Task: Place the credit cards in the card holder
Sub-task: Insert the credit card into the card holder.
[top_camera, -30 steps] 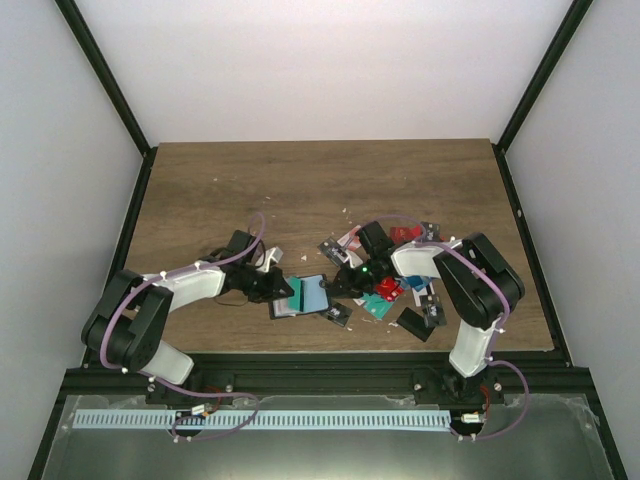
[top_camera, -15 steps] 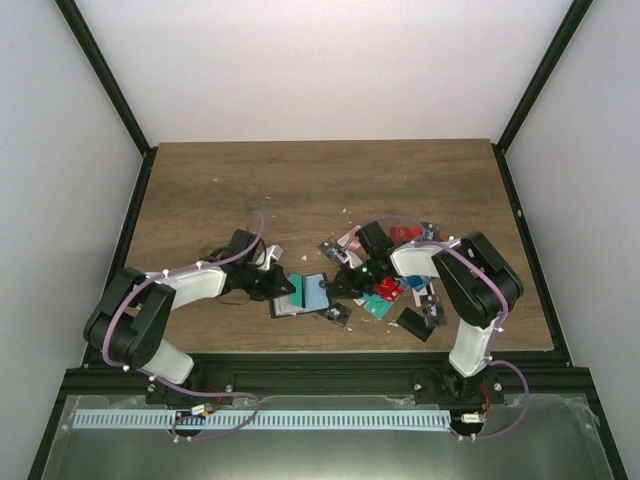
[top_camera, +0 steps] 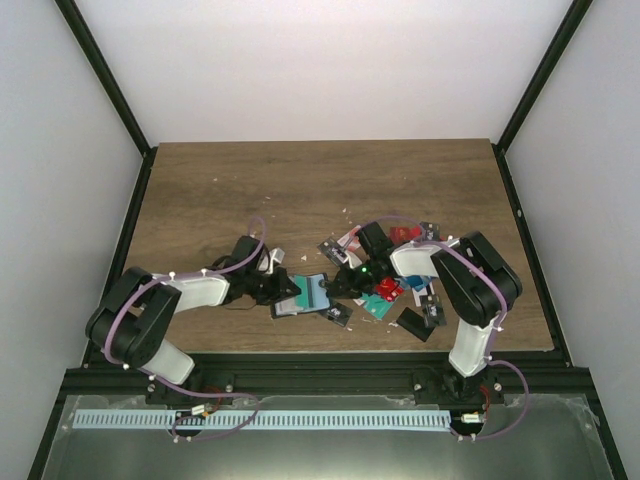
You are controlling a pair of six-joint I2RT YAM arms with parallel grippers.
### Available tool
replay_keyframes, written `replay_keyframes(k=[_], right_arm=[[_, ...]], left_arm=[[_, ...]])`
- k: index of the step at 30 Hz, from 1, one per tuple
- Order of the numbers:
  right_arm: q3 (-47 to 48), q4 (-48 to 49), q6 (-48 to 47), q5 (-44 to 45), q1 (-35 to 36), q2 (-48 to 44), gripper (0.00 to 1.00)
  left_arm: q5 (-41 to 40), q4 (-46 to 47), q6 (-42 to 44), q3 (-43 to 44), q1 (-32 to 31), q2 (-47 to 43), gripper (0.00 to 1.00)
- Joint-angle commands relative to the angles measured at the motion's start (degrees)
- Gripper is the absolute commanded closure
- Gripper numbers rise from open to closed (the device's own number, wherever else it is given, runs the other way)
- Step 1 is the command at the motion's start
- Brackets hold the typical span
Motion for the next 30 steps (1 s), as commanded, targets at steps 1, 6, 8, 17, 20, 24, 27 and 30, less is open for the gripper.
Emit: replay_keyframes(k=[1, 6, 8, 17, 20, 24, 27, 30], right_arm=[[0.8, 1.3, 0.4, -0.8, -0.2, 1.0, 0.9], [0.9, 1.5, 0.7, -0.9, -0.2, 1.2, 0.9], [0.9, 1.6, 0.8, -1.0, -0.2, 1.4, 0.9], [1.9, 1.4, 0.6, -1.4, -0.3, 1.9, 0.9], [2.3, 0.6, 0.3, -1.2, -0.2, 1.5, 0.9], [2.4, -0.3, 0.0, -0.7, -0.3, -0.6, 0.89], [3.0, -1.6, -0.3, -0.5, -0.3, -1.9, 0.88], [3.5, -2.6, -0.4, -0.2, -0.3, -3.3, 0.88]], left_arm=[[-1.8, 4.2, -3.5, -1.7, -1.1, 1.7, 0.96], [-1.6, 6.9, -5.6, -1.5, -2.4, 3.5, 0.96], [-1.4, 7.7, -6.0, -1.5, -2.7, 4.2, 0.96], [0.2, 8.8, -6.0, 0.0, -3.8, 8.0, 0.95], [-0.3, 4.8, -4.2, 1.8, -4.2, 7.8, 0.91], [-2.0, -1.4, -2.4, 3.0, -4.4, 4.0, 0.78], [-3.2, -6.3, -0.9, 3.8, -4.5, 1.8, 0.73], [-4.1, -11.4, 0.2, 5.2, -4.5, 0.2, 0.7]])
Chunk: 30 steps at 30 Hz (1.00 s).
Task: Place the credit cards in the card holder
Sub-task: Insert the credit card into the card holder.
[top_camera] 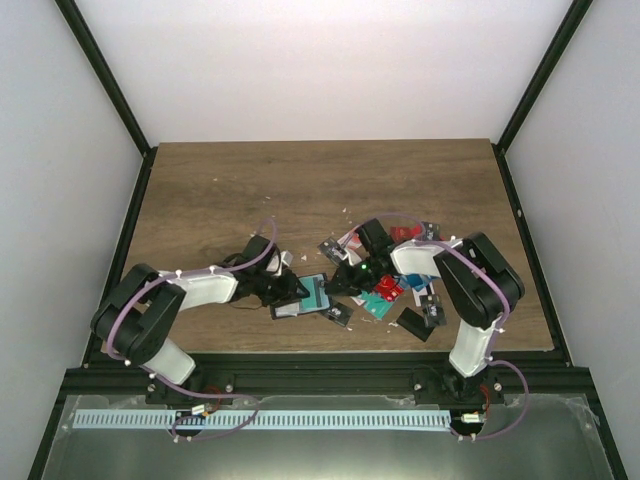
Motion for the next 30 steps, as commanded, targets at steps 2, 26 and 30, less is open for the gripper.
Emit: replay_keyframes(k=[2, 26, 30], right_arm=[[2.9, -2.5, -1.2, 0.7, -0.3, -3.8, 0.87], [-0.7, 2.1, 1.4, -3.0, 0.6, -5.0, 0.78], [-0.5, 2.2, 1.3, -3.0, 0.9, -4.4, 0.77]], left_arm=[[-2.8, -13.4, 3.6, 3.4, -0.3, -3.8, 0.68], [-8.2, -15.1, 5.9, 8.6, -2.5, 2.7, 0.96], [-9.0, -15.1, 5.9, 8.7, -3.1, 4.1, 0.96]])
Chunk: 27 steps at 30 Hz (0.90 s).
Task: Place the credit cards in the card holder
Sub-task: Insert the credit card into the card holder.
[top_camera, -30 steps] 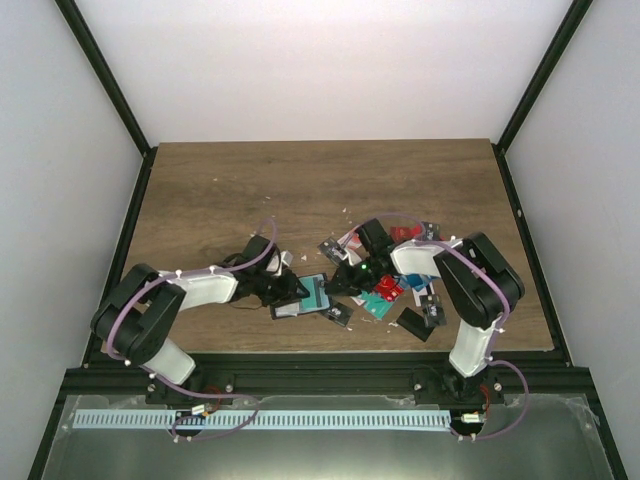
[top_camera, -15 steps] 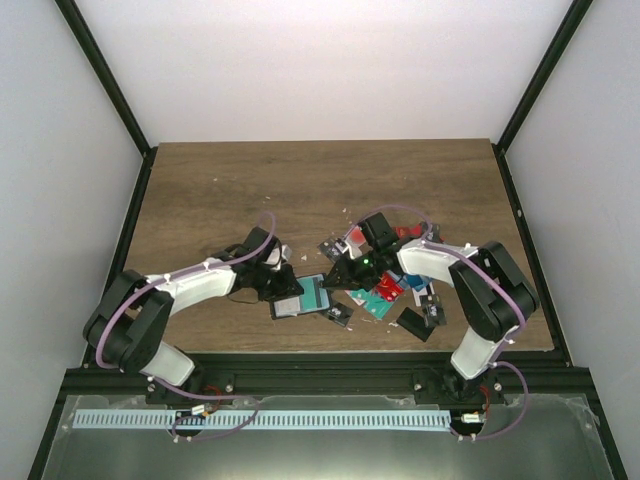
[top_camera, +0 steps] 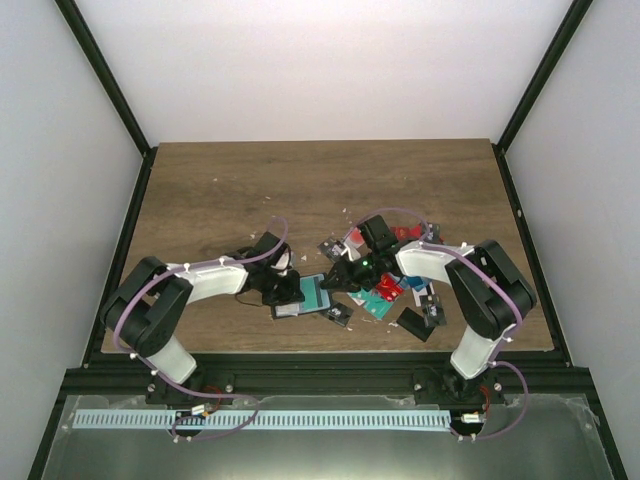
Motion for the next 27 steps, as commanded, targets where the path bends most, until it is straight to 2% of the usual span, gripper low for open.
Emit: replay_keyframes(k=[1, 9, 27], right_arm=[[0.0, 1.2, 0.2, -0.6, 0.5, 1.2, 0.76], [0.7, -0.2, -1.0, 0.9, 1.2, 2.9, 0.64], [1.0, 1.2, -1.5, -0.2, 1.9, 6.4, 0.64]], left_arm=[[-2.5, 0.0, 0.8, 1.2, -0.8, 1.8, 0.96], [-4.5, -0.9, 2.2, 0.7, -1.0, 1.7, 0.96], [-4.0, 0.1, 1.7, 0.8, -1.3, 2.2, 0.96]])
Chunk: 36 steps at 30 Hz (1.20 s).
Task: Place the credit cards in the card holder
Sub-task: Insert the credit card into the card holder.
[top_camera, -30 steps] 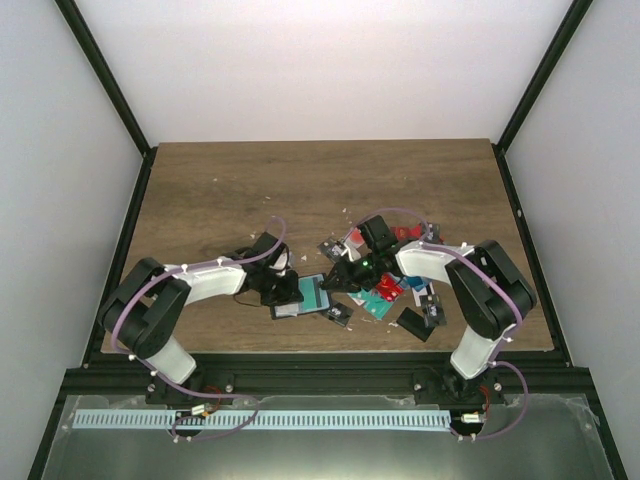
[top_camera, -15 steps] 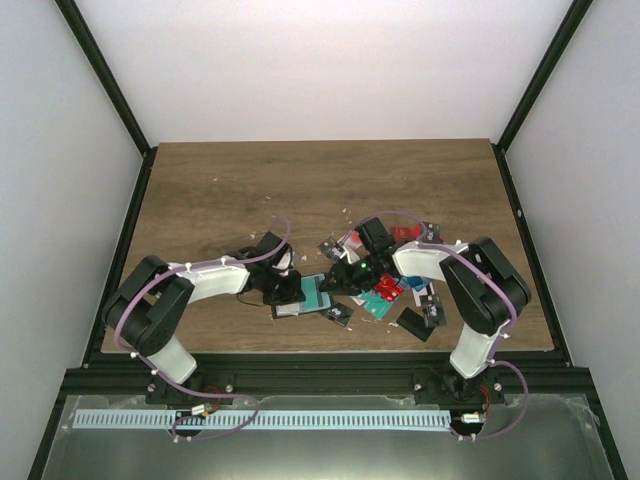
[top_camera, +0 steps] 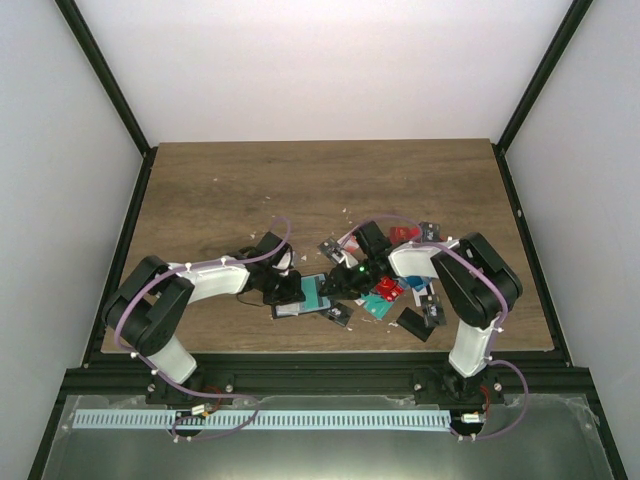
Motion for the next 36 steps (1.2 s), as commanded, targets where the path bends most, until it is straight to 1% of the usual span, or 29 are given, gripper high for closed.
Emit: replay_keyframes(k=[1, 10, 14, 18, 23, 30, 36], right_arm=[[1.1, 0.6, -0.8, -0.6, 0.8, 1.3, 0.64], [2.7, 0.3, -1.5, -1.3, 2.1, 1.7, 0.64], [3.7, -0.4, -1.7, -1.7, 2.6, 1.3, 0.65], [5.5, -1.7, -1.9, -1.6, 3.3, 1.2, 0.65], [8.3, -3.2, -2.2, -1.3, 5.0, 2.2, 0.65], [13.6, -5.2, -2.3, -1.7, 8.2, 4.9, 0.64], [19.6, -6.2, -3.3, -4.7, 12.2, 9.5, 0.64]], left_arm=[[-2.7, 0.0, 0.6, 0.0, -0.5, 1.4, 0.96], [-2.7, 0.0, 0.5, 0.4, -0.7, 1.3, 0.96], [-3.6, -1.7, 0.3, 1.1, -0.7, -0.8, 0.96], [-6.0, -5.7, 0.3, 2.5, -0.6, -4.7, 0.96], [-9.2, -10.9, 0.3, 3.4, -0.3, -10.7, 0.92], [-13.0, -17.6, -2.0, 1.6, 1.0, -20.2, 0.89], [-15.0, -22.8, -2.5, -0.9, 3.5, -28.9, 0.87]])
